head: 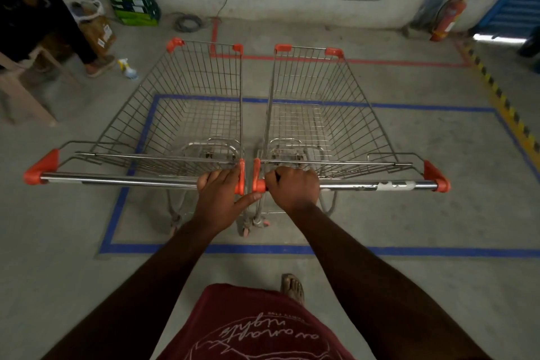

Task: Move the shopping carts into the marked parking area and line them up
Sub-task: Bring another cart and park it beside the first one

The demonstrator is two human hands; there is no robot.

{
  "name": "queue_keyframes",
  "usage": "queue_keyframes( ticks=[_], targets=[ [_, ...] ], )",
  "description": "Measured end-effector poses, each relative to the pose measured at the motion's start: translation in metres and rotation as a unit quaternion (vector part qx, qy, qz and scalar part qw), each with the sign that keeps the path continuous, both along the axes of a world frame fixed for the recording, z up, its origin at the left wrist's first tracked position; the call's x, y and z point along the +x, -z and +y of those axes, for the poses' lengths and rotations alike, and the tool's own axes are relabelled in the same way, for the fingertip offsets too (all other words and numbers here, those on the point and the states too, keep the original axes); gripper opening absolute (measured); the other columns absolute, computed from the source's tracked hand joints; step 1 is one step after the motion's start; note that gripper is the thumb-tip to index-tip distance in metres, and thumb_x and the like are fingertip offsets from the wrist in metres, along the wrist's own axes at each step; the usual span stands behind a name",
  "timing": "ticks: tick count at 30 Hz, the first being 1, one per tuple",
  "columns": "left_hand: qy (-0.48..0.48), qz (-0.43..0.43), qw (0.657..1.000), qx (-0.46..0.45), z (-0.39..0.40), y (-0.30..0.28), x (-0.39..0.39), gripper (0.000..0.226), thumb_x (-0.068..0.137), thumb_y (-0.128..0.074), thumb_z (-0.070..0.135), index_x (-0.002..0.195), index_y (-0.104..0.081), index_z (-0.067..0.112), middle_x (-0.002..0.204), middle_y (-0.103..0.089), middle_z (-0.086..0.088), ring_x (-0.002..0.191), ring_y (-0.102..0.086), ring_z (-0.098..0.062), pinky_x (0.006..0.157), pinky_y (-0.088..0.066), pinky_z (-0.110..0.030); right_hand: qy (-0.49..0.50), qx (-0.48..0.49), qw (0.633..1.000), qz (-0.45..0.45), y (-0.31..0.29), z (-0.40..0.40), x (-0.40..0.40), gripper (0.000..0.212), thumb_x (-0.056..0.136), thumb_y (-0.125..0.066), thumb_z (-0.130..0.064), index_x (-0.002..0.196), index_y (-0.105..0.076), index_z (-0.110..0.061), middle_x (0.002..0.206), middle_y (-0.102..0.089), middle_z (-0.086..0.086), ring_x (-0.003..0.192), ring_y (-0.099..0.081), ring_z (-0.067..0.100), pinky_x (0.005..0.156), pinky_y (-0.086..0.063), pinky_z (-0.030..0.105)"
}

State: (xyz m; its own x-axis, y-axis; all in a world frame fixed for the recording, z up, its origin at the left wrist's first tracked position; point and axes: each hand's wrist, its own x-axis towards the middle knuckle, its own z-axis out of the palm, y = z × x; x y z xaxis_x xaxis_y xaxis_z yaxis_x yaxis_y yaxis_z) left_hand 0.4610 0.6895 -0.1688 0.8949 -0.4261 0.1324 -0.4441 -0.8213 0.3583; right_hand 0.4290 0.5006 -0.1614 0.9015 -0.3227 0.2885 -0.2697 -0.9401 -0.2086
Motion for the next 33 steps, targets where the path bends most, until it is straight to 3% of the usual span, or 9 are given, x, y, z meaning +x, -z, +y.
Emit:
queue_keyframes(
  ticks=[11, 17, 24, 28, 33],
  targets=[
    [0.025, 0.014, 0.999, -0.014, 0.001, -0.004, 0.014, 0.096, 0.076, -0.046, 0.090, 0.144, -0.054, 0.023, 0.109, -0.069, 0.007, 0.113, -0.061, -0.022, 0.096, -0.027, -0.038, -0.004, -0.027, 0.998, -0.049, 0.007, -0.002, -0.002, 0.045, 0.090, -0.049, -0.038, 0.051, -0.060, -0.019, 0.041, -0.051, -0.002, 0.033, -0.043, 0.022, 0.061, -0.043, 0.029],
    [0.019, -0.006, 1.000, 0.015, -0.001, -0.002, 0.012, 0.095, 0.079, -0.050, 0.087, 0.148, -0.051, 0.021, 0.119, -0.068, 0.006, 0.117, -0.060, -0.022, 0.096, -0.024, -0.036, -0.003, -0.025, 0.999, -0.030, 0.015, -0.004, -0.002, 0.043, 0.092, -0.052, -0.037, 0.055, -0.063, -0.019, 0.044, -0.055, 0.001, 0.038, -0.049, 0.025, 0.064, -0.044, 0.032],
    [0.007, -0.022, 0.999, 0.039, -0.003, 0.001, 0.010, 0.092, 0.084, -0.046, 0.085, 0.148, -0.048, 0.020, 0.124, -0.067, 0.001, 0.118, -0.061, -0.026, 0.100, -0.035, -0.044, -0.011, -0.032, 0.998, -0.049, 0.009, -0.004, -0.001, 0.044, 0.093, -0.052, -0.038, 0.054, -0.063, -0.019, 0.044, -0.056, -0.001, 0.037, -0.050, 0.023, 0.066, -0.047, 0.031],
    [0.004, -0.017, 0.999, 0.041, -0.005, 0.000, 0.010, 0.090, 0.083, -0.045, 0.086, 0.144, -0.052, 0.020, 0.117, -0.065, 0.002, 0.114, -0.060, -0.025, 0.097, -0.035, -0.044, -0.019, -0.032, 0.998, -0.051, 0.009, -0.006, -0.001, 0.045, 0.094, -0.052, -0.037, 0.055, -0.063, -0.018, 0.045, -0.057, -0.001, 0.038, -0.053, 0.024, 0.069, -0.051, 0.033],
    [0.000, -0.017, 0.999, 0.043, -0.006, -0.001, 0.009, 0.098, 0.082, -0.040, 0.088, 0.150, -0.047, 0.019, 0.124, -0.065, 0.000, 0.118, -0.059, -0.026, 0.098, -0.033, -0.043, -0.021, -0.027, 0.998, -0.052, 0.012, -0.007, -0.001, 0.043, 0.094, -0.056, -0.036, 0.055, -0.062, -0.020, 0.043, -0.053, -0.003, 0.037, -0.040, 0.019, 0.065, -0.042, 0.030]
  ],
)
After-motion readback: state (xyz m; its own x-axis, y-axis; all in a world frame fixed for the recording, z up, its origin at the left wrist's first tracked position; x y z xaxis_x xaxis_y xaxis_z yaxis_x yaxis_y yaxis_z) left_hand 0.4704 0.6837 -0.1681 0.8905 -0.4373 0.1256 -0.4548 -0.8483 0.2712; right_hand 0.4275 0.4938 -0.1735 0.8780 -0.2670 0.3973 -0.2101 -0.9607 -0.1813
